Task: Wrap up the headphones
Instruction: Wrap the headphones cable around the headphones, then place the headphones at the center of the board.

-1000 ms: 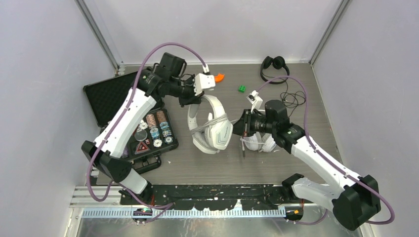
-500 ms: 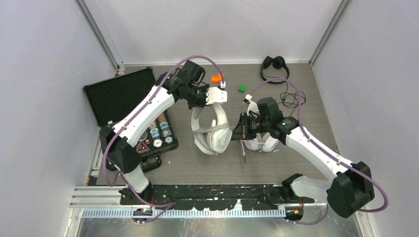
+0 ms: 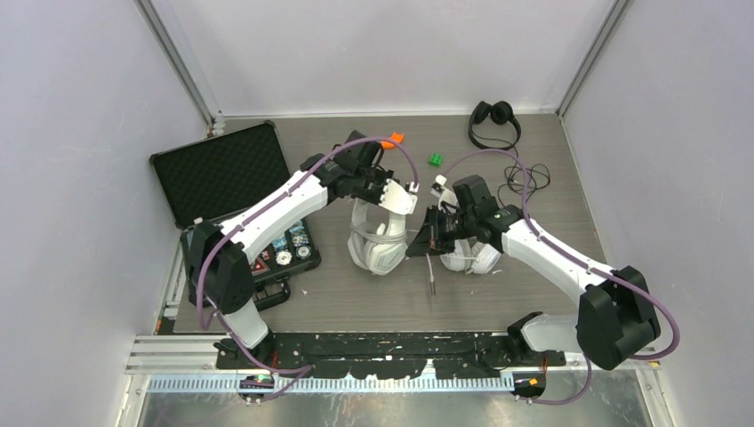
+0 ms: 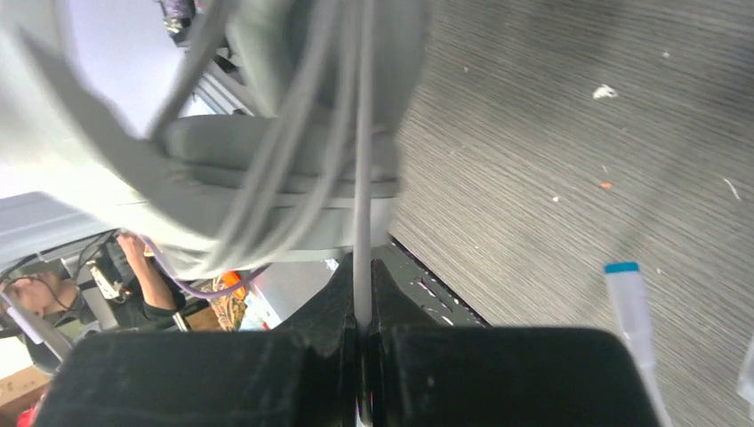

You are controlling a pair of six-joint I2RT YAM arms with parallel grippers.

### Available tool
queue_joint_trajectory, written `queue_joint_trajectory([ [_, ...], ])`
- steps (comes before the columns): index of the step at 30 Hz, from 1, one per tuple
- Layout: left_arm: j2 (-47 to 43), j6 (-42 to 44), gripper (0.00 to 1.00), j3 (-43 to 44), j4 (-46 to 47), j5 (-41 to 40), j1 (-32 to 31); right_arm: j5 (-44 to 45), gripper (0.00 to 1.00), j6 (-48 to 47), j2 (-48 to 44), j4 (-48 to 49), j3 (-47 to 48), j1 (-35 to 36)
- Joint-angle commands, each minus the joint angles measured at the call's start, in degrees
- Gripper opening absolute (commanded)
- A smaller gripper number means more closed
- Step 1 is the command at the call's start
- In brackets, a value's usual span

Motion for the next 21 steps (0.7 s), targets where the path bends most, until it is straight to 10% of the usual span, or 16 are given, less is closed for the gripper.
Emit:
queue_joint_trajectory([
  [1,2.25,13.47,0.0,-2.96,-0.35,-21.4,1.7,-6.23,0.0,7.33,-1.73,6.76,0.77,-0.9],
  [14,10.38,5.52,0.06,1.79,-3.82,-24.78,0.87,-1.37,0.12,14.54,3.56,11.18,-1.67,-0.42],
  [21,11.68,-0.87,0.36,3.91,-9.11,-23.04,0.7,1.2,0.15,17.9,6.49,13.01,-1.37,-0.42],
])
